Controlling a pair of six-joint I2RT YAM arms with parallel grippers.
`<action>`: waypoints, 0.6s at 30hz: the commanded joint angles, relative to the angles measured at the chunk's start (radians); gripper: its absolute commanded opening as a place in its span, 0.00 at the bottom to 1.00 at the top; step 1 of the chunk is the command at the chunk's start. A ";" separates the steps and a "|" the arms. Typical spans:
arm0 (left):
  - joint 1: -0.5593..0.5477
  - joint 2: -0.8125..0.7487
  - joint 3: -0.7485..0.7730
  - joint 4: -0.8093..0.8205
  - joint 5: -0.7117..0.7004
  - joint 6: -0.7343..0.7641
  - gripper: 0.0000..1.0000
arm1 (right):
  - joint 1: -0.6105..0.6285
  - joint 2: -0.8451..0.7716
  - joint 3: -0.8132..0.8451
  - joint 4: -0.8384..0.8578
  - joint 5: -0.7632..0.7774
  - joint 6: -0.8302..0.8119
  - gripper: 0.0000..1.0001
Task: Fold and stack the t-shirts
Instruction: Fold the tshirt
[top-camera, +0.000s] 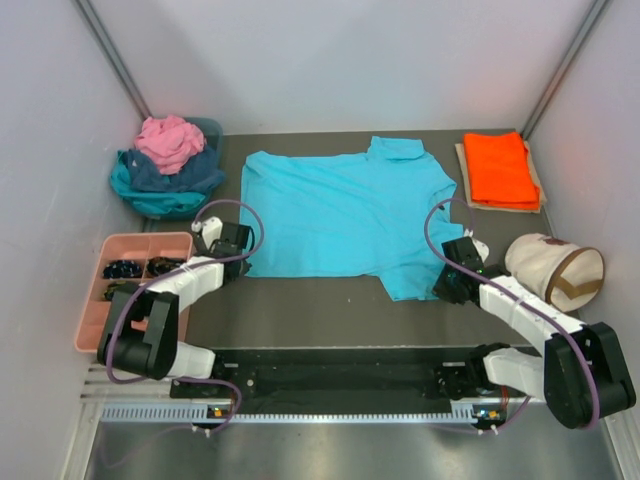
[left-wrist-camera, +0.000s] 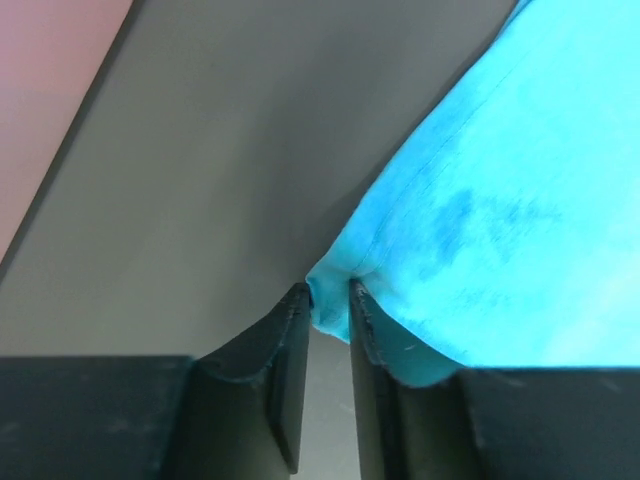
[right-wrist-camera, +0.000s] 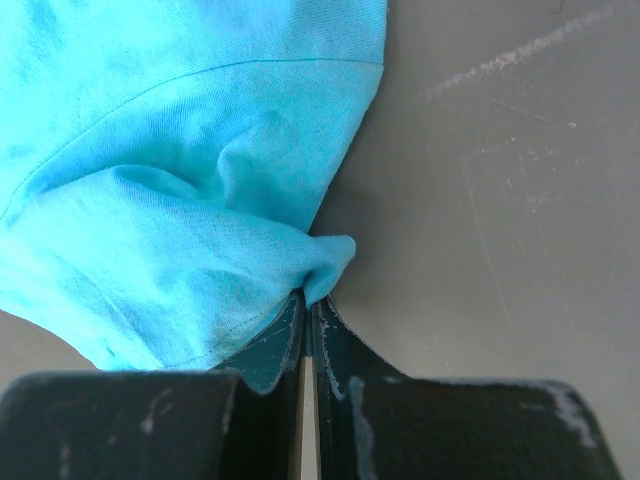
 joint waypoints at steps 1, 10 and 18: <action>0.003 0.034 0.012 0.026 0.016 0.003 0.24 | 0.006 -0.002 0.024 -0.013 0.007 -0.006 0.00; 0.003 0.029 0.012 0.023 0.013 0.007 0.00 | 0.006 -0.003 0.025 -0.013 0.005 -0.006 0.00; 0.003 -0.067 0.079 -0.011 0.033 0.033 0.00 | 0.006 -0.055 0.053 -0.016 0.001 -0.021 0.00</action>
